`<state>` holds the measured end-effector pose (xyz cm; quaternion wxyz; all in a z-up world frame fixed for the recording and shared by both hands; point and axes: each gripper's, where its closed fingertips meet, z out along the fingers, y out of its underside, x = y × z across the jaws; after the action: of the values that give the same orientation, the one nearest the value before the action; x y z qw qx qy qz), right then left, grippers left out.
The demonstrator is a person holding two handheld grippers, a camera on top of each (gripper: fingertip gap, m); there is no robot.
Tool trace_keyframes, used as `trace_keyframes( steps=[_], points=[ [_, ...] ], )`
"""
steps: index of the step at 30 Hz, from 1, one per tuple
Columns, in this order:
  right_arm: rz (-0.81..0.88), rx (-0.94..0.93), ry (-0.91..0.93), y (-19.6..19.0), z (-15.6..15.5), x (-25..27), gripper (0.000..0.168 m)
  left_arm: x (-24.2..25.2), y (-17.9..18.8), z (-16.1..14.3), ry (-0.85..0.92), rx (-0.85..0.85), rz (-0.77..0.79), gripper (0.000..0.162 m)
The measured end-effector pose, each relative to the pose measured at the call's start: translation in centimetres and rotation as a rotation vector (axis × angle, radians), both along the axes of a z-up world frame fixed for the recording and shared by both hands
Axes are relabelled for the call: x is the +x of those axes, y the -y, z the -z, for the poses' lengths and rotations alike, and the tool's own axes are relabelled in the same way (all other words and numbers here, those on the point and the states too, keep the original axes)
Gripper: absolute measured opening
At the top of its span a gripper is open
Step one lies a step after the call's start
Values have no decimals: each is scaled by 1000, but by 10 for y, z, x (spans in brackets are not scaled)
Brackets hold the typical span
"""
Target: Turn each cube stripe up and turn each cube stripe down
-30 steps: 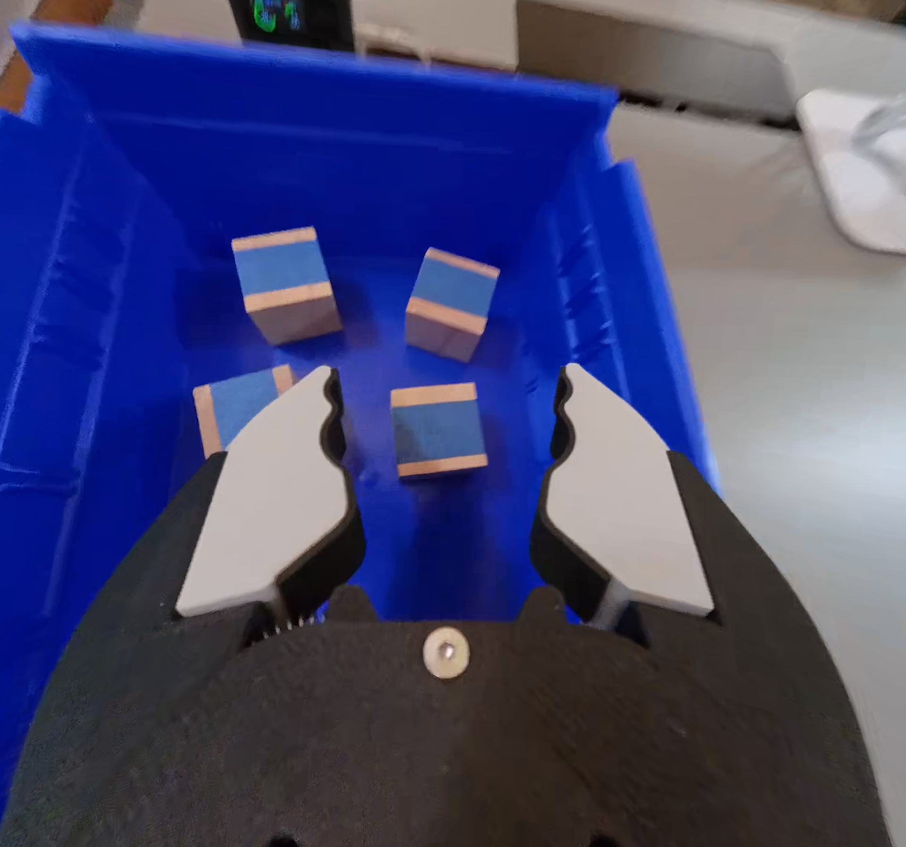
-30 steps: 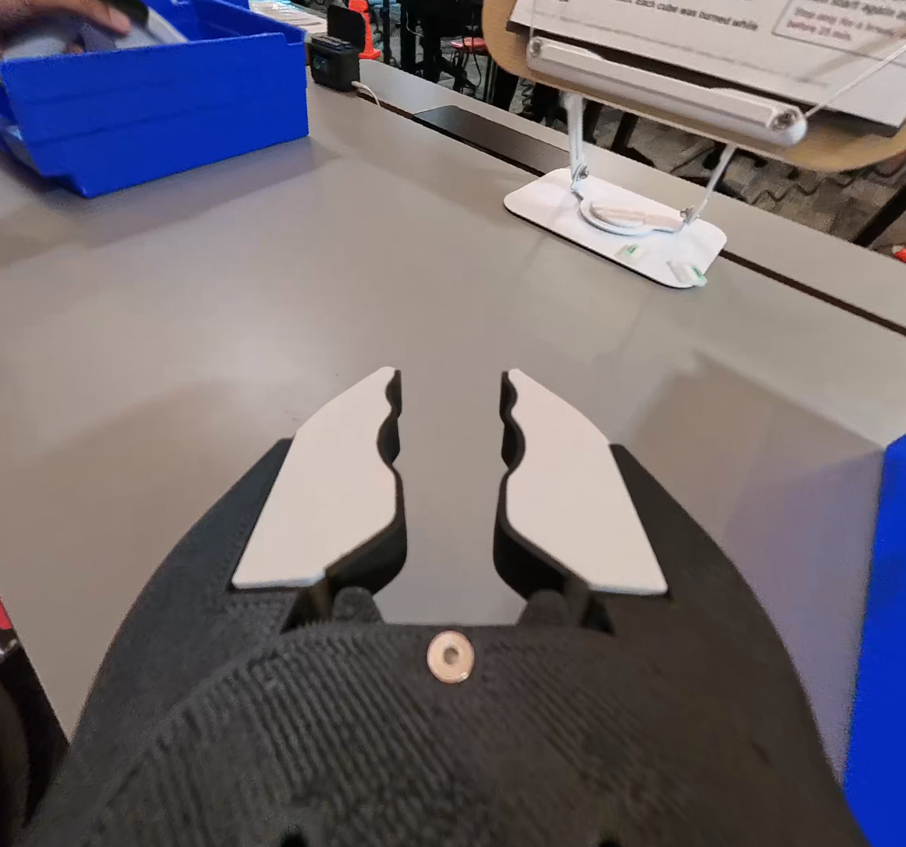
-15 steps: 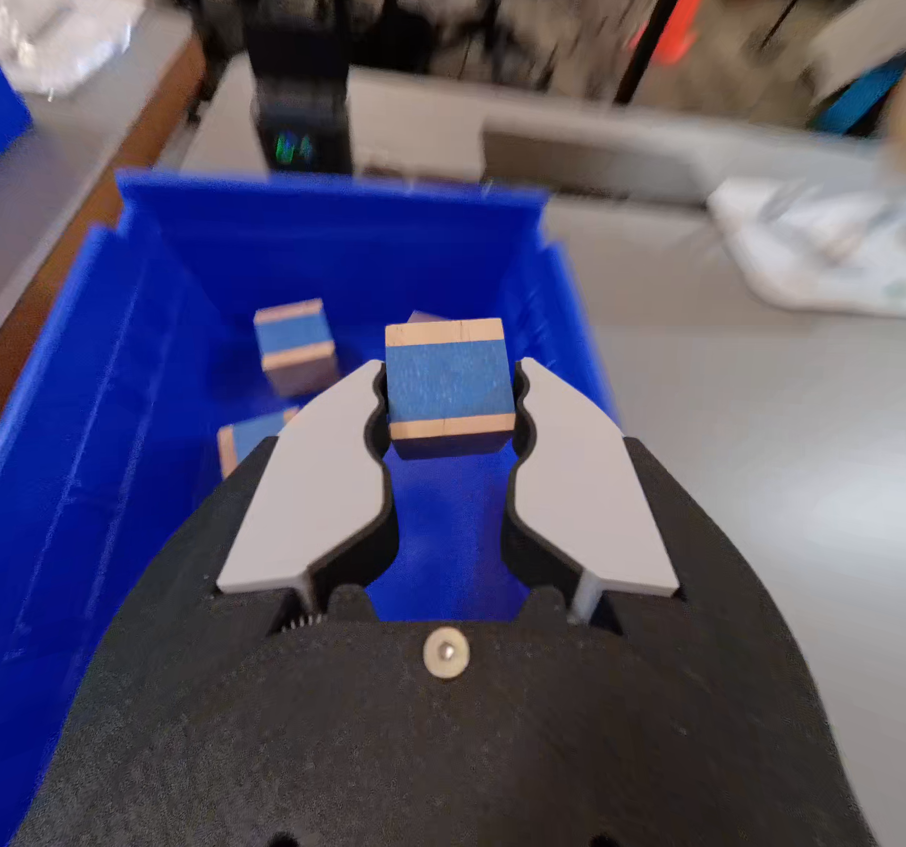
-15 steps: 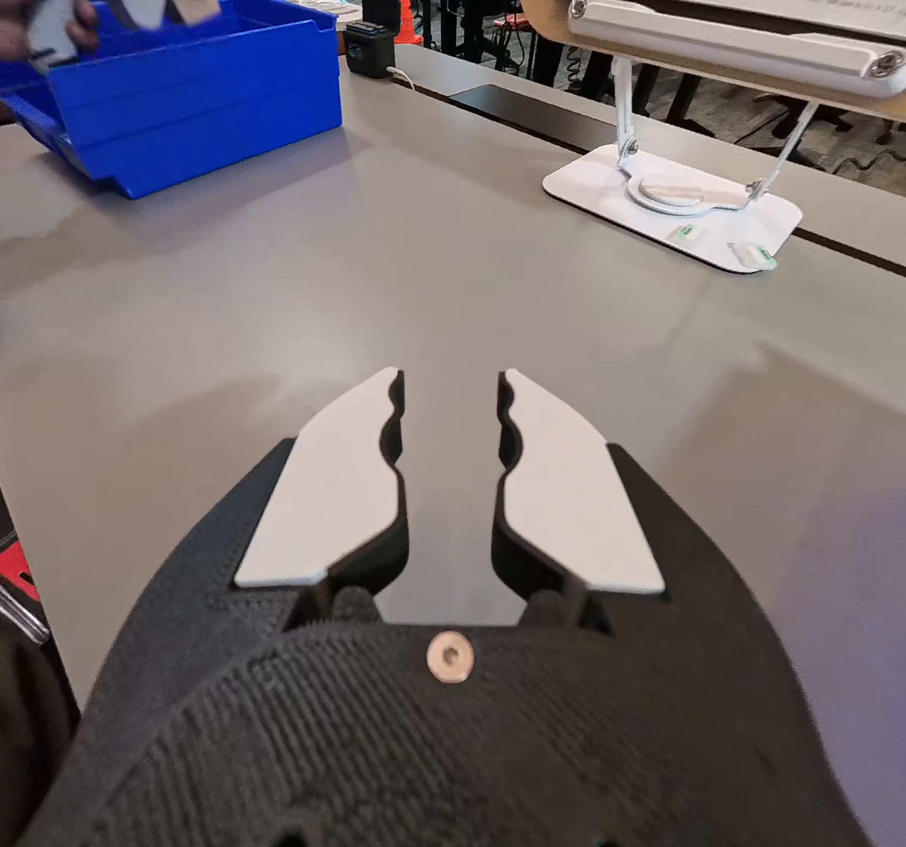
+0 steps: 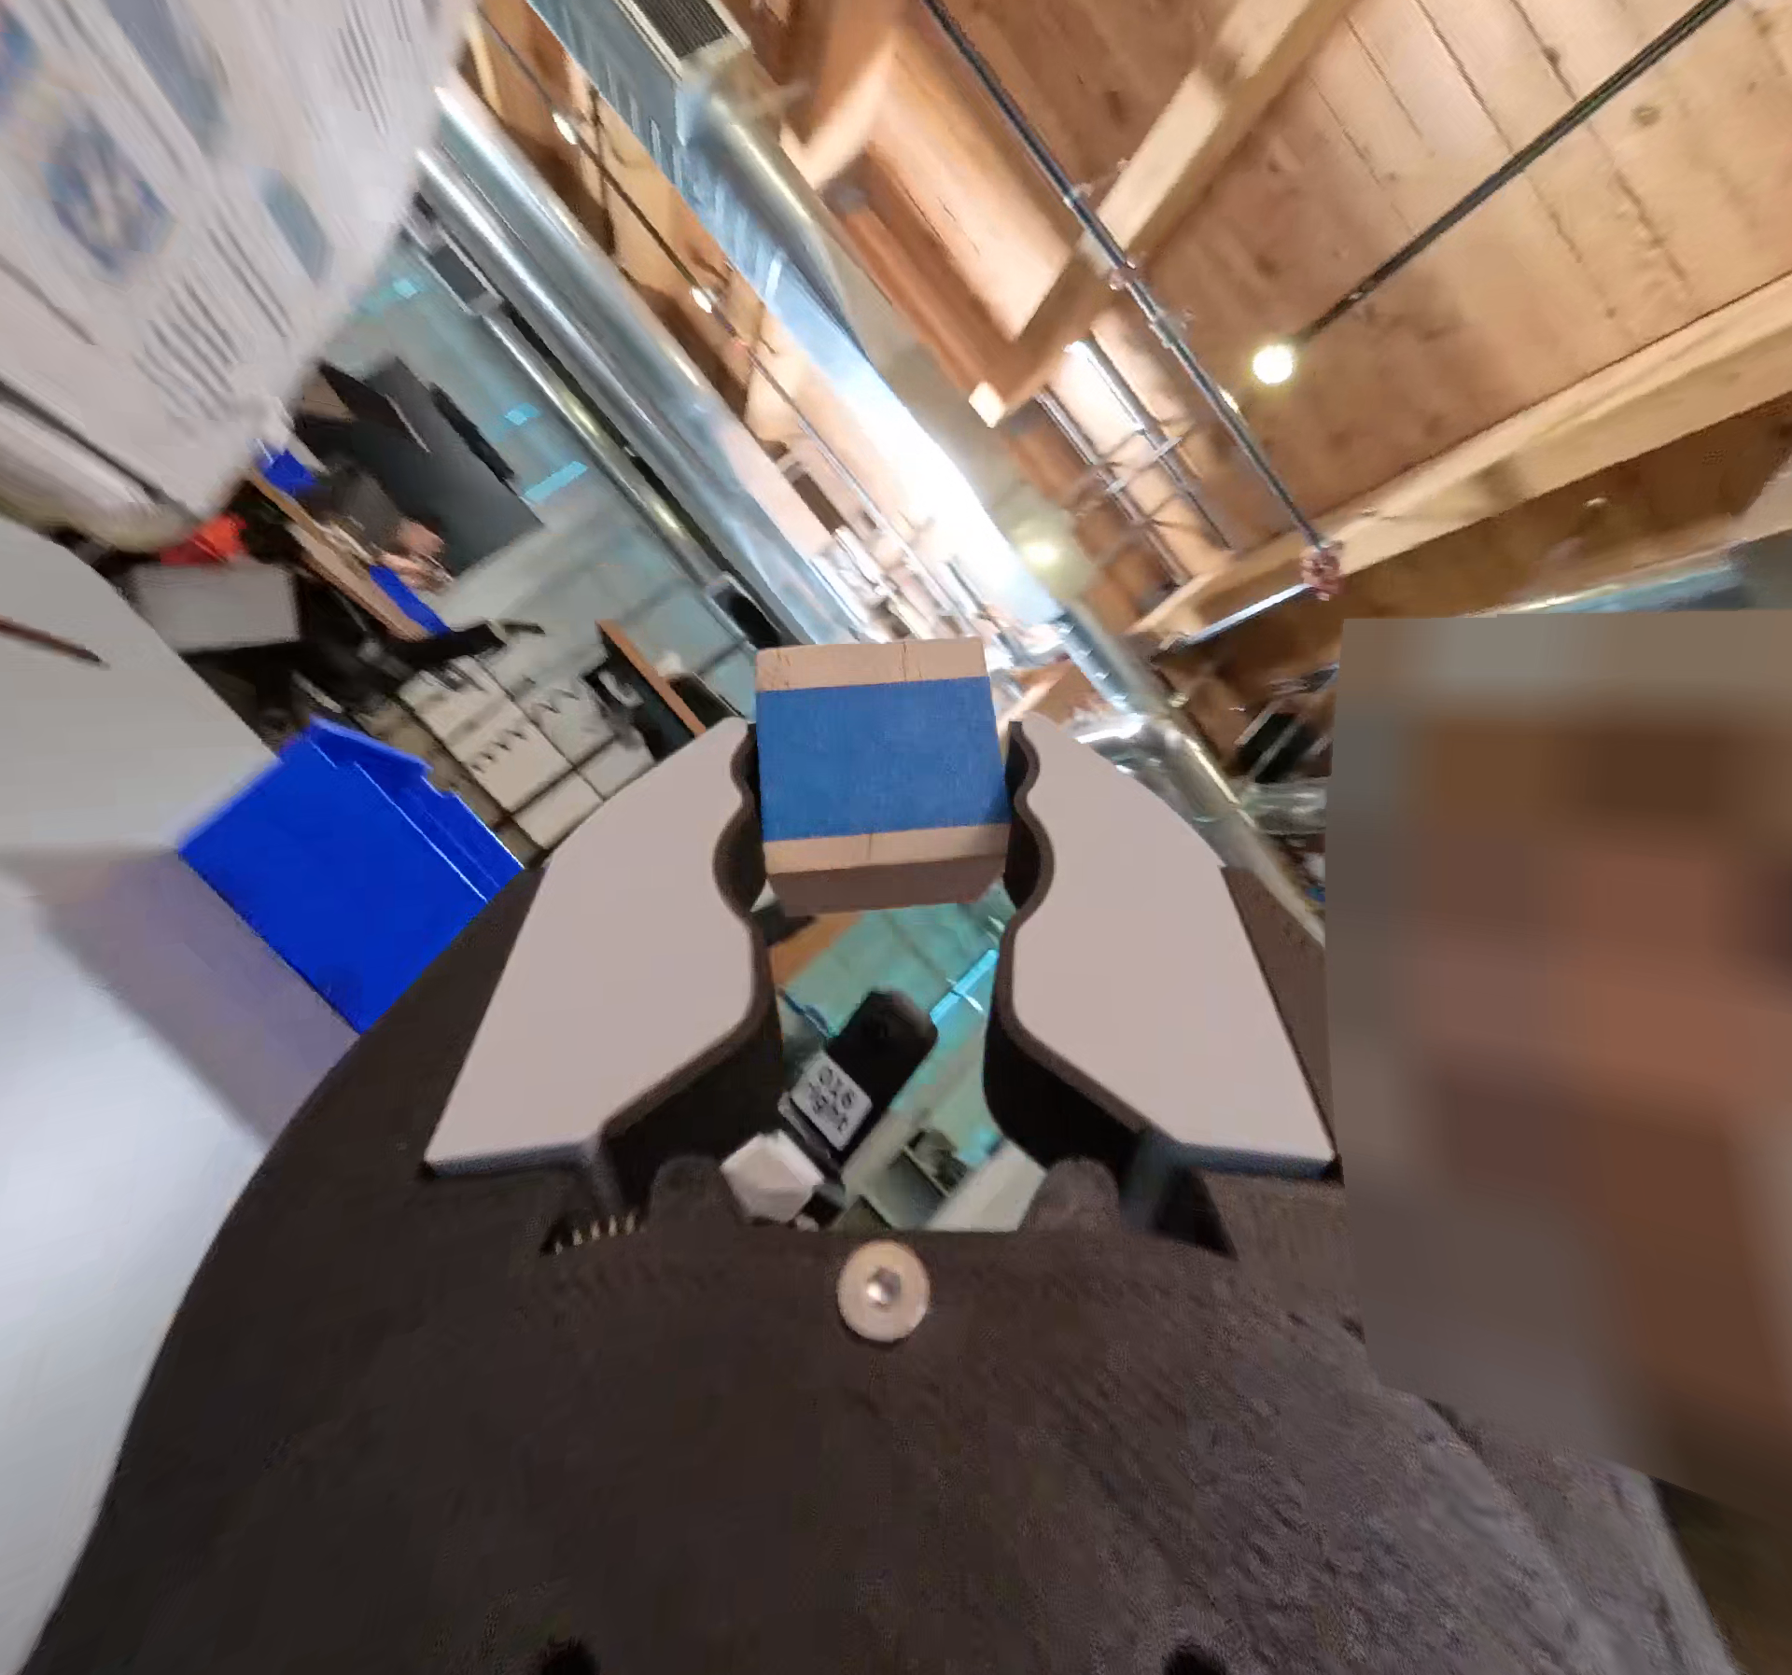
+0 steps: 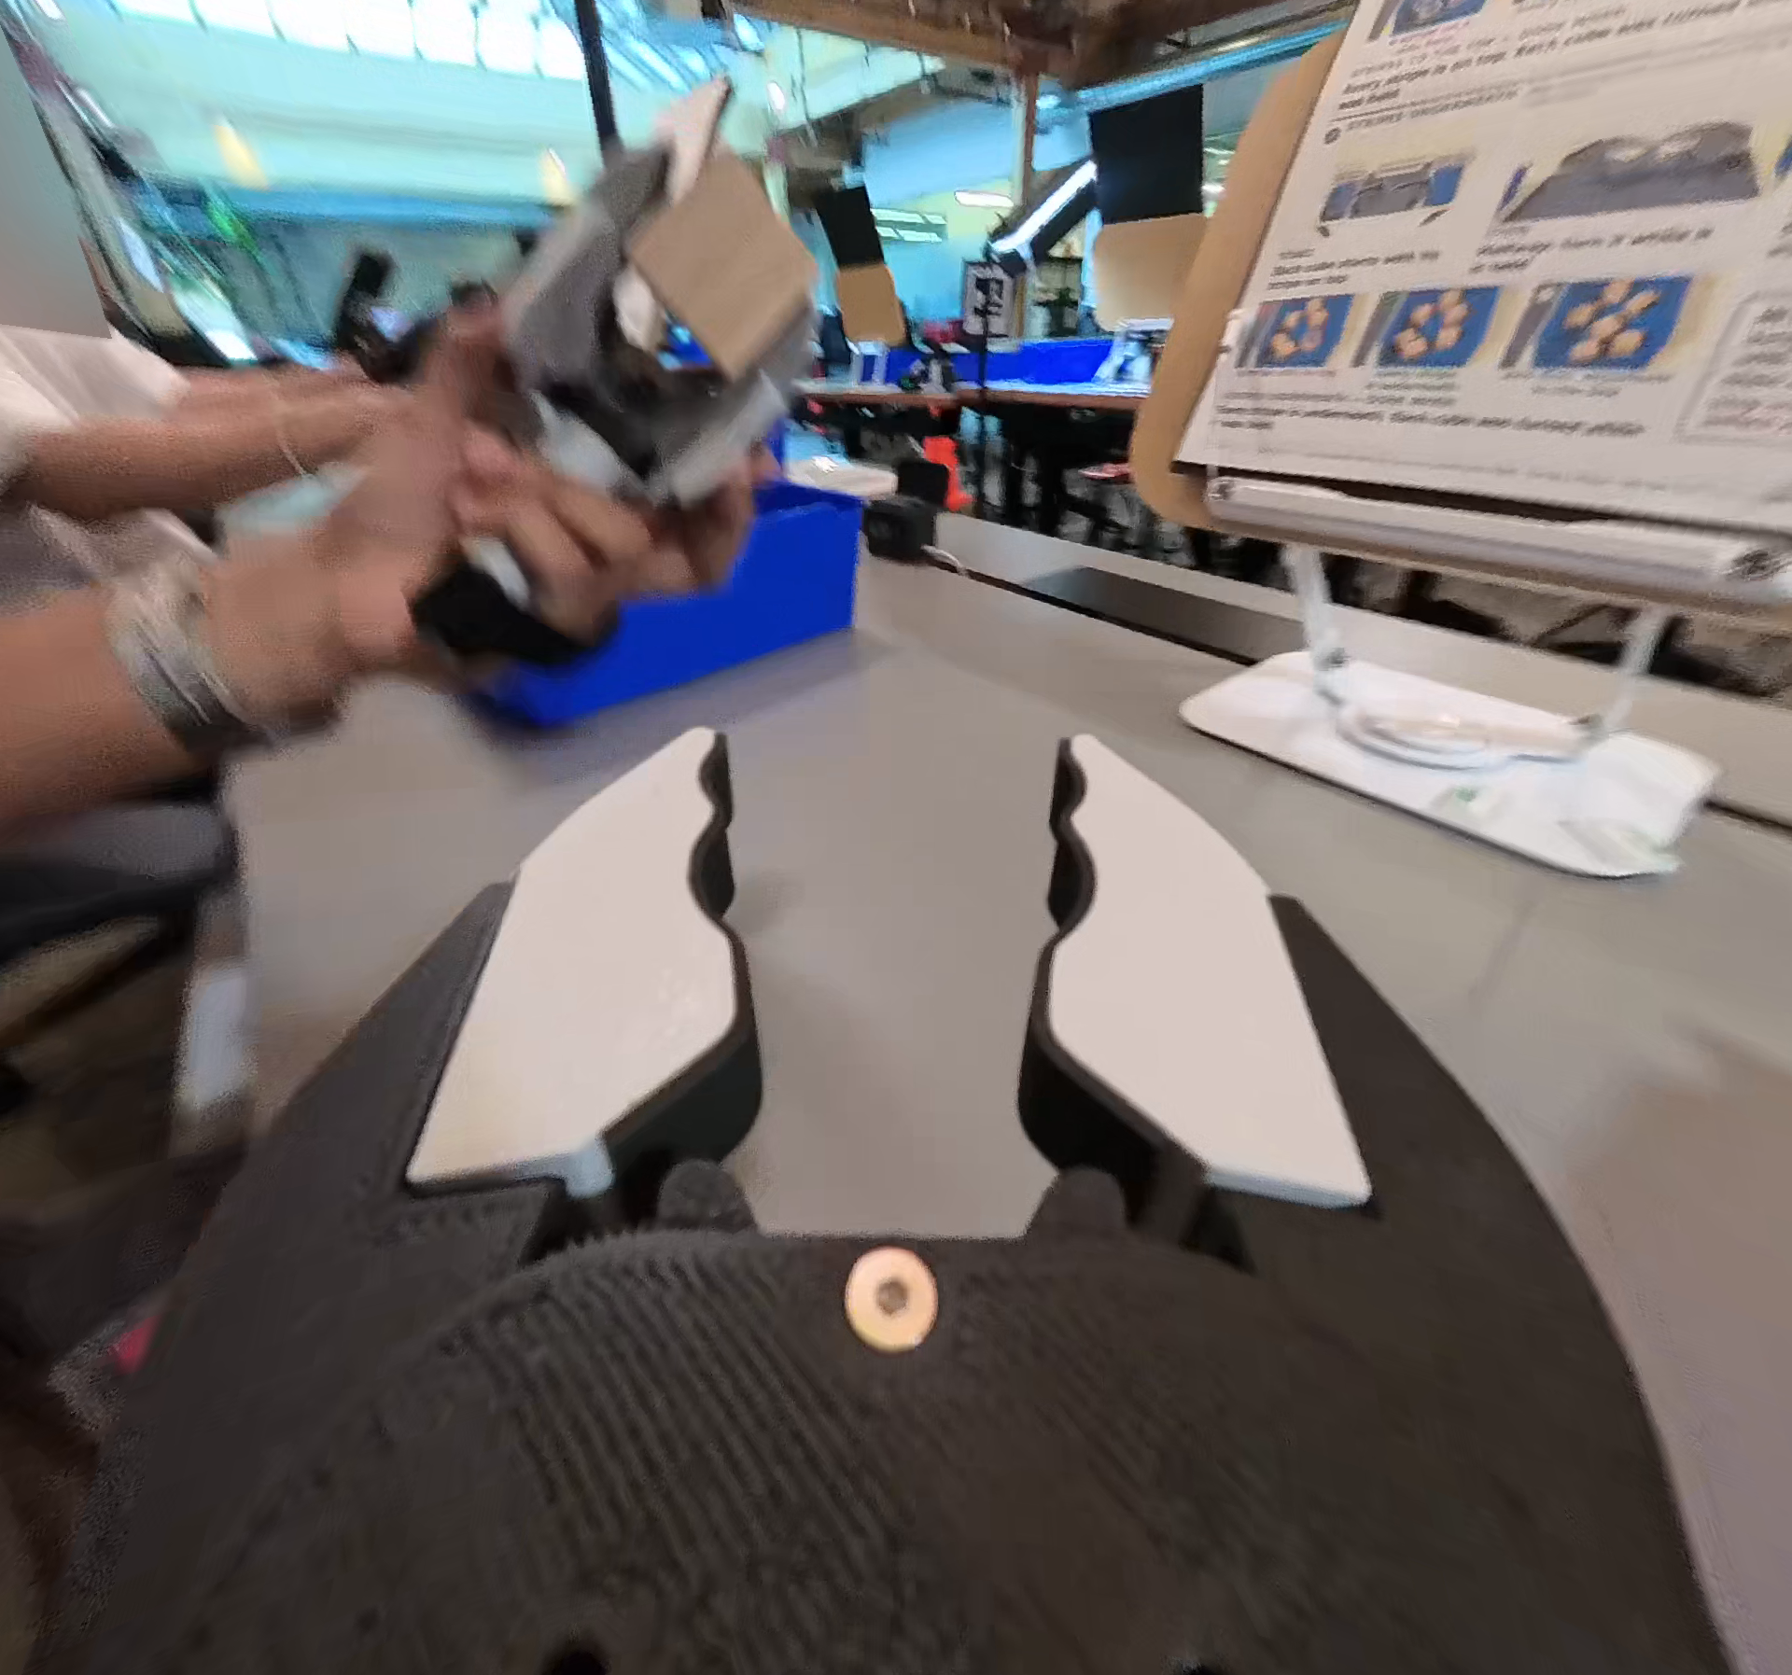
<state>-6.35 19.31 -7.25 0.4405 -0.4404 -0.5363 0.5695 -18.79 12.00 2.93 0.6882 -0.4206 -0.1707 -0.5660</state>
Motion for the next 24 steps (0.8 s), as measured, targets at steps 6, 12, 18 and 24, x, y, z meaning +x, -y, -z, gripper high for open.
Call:
trace_keyframes(
  steps=[6, 12, 18, 24],
  points=[
    [-272, -732, -43, 16, -27, 2, 57, 72, -42, 66, -47, -66, 26, 47],
    [-309, -981, -23, 22, -15, -12, 48, 105, -45, 60, -259, -42, -25, 47],
    [-350, -952, -56, 32, -19, -10, 37, 107, -46, 63, -192, -44, -9, 47],
    [-388, -924, -40, 36, -19, -11, 44, 107, -47, 67, -189, -55, 7, 47]
  ],
)
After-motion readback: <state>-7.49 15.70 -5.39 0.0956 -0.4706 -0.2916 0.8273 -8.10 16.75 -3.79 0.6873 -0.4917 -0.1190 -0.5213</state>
